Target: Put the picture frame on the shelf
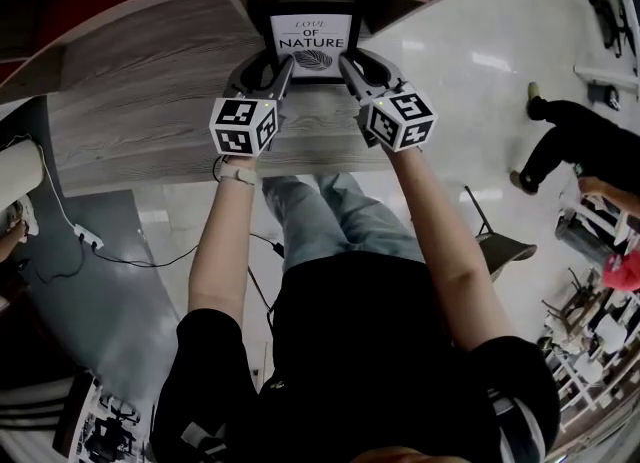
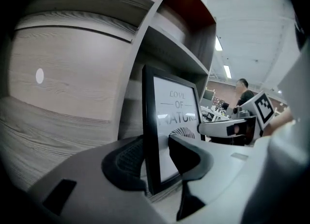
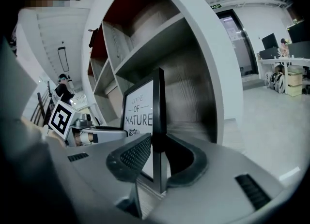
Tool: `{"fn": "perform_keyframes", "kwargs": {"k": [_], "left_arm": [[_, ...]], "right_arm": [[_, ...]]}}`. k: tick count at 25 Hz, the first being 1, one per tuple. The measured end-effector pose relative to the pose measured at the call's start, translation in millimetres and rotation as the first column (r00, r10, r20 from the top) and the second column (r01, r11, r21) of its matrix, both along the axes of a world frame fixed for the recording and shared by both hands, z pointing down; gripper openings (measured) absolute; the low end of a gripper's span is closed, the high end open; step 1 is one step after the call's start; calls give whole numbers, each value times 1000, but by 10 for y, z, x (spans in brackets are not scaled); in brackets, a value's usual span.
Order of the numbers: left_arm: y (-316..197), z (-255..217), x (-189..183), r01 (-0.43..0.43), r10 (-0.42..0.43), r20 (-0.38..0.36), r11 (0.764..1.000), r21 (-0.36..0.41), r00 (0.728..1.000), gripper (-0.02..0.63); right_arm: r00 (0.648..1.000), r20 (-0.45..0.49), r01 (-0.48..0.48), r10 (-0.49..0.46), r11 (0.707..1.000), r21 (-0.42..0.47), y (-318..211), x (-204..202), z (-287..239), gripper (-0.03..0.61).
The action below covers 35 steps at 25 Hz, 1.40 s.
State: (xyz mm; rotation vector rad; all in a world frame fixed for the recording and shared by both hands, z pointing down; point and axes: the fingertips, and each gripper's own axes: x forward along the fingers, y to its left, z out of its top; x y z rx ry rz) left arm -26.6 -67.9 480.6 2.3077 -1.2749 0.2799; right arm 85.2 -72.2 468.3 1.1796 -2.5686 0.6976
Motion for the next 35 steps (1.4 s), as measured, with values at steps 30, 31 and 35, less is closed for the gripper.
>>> {"fn": "perform_keyframes", "kwargs": {"k": [30,31,35], "left_arm": [[-411,287,-185,115,-116,20,993,38,993,147],[-407,303,-203,115,-116,29,993,34,993,147],[-376,389,-221,102,-103,42,995,13,994,147]], "right_arm": [[995,71,-75,69,993,86,-606,-114,273,86],[993,83,-92,85,992,84,-633,-114,262,86],[976,137,-176,167,983,53,-828,-118,220,77]]}}
